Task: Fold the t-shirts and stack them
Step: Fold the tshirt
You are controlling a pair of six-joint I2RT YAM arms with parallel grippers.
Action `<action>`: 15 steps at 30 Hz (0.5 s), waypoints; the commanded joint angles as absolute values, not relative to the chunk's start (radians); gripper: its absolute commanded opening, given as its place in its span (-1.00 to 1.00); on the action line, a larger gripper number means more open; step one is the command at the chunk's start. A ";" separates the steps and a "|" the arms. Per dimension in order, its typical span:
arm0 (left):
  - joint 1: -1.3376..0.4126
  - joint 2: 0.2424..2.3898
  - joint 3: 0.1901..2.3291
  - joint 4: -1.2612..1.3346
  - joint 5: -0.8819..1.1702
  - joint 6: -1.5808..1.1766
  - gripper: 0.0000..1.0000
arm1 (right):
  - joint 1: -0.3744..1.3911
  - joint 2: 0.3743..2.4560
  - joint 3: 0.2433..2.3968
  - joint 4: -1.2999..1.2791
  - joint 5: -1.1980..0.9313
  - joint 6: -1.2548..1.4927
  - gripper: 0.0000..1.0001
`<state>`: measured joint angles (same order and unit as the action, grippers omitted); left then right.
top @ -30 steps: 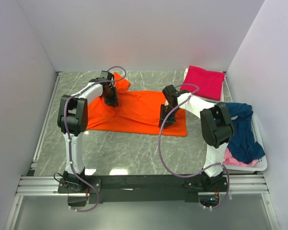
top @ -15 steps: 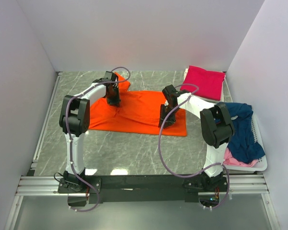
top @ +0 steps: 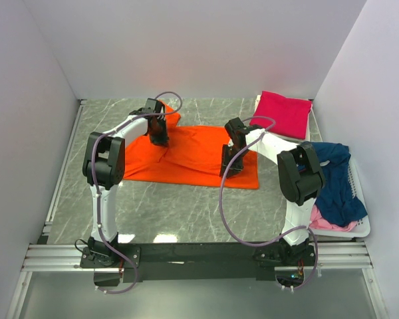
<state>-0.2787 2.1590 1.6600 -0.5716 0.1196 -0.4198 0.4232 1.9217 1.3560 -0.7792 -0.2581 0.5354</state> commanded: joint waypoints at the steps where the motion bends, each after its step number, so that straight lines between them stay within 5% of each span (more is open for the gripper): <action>1: -0.287 2.128 1.683 -0.532 0.164 -0.407 -0.63 | 0.434 1.911 1.370 -0.782 -0.238 0.546 -0.21; 8: -0.282 2.108 1.770 -0.567 0.161 -0.422 -0.05 | 0.433 1.901 1.378 -0.795 -0.158 0.551 -0.21; 15: -0.167 1.951 1.712 -0.577 0.204 -0.498 0.17 | 0.426 1.855 1.362 -0.766 -0.068 0.554 -0.15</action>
